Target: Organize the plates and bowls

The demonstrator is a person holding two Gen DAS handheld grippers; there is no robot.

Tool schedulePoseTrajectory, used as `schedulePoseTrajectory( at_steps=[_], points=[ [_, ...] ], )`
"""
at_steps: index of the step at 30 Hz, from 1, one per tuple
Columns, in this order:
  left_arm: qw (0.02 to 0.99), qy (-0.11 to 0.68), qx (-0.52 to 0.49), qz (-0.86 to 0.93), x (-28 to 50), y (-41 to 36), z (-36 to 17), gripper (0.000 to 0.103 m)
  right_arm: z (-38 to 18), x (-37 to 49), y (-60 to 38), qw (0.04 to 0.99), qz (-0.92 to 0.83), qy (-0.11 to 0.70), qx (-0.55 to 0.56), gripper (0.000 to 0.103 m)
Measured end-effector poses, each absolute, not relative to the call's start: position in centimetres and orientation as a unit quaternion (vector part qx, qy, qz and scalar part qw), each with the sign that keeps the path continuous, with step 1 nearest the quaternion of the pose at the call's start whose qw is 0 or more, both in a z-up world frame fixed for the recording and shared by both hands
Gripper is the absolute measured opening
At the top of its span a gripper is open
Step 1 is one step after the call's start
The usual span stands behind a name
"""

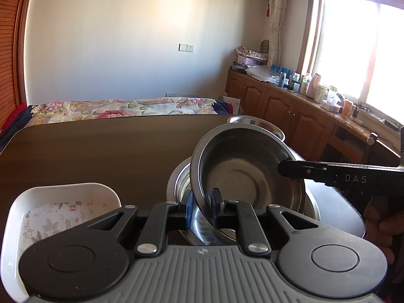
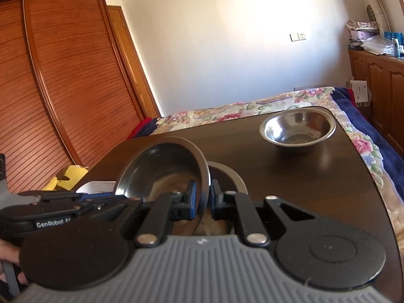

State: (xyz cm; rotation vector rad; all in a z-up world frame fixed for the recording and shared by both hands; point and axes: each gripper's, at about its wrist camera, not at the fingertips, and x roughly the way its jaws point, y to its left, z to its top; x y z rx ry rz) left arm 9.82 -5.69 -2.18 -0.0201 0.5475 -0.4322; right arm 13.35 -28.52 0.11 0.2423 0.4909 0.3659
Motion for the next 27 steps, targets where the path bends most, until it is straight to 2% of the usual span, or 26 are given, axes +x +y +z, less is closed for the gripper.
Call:
schedulePoseTrajectory(
  at_steps=[15, 27],
  points=[
    [0.94, 0.272, 0.015, -0.204, 10.3, -6.3, -3.2, 0.016, -1.4, 13.3, -28.1, 0.96, 0.137, 0.224, 0.1, 0.009],
    [0.948, 0.253, -0.007, -0.192, 9.3, -4.8, -2.4, 0.016, -1.1, 13.4, -26.2, 0.965, 0.125, 0.228, 0.031, 0.009]
  ],
)
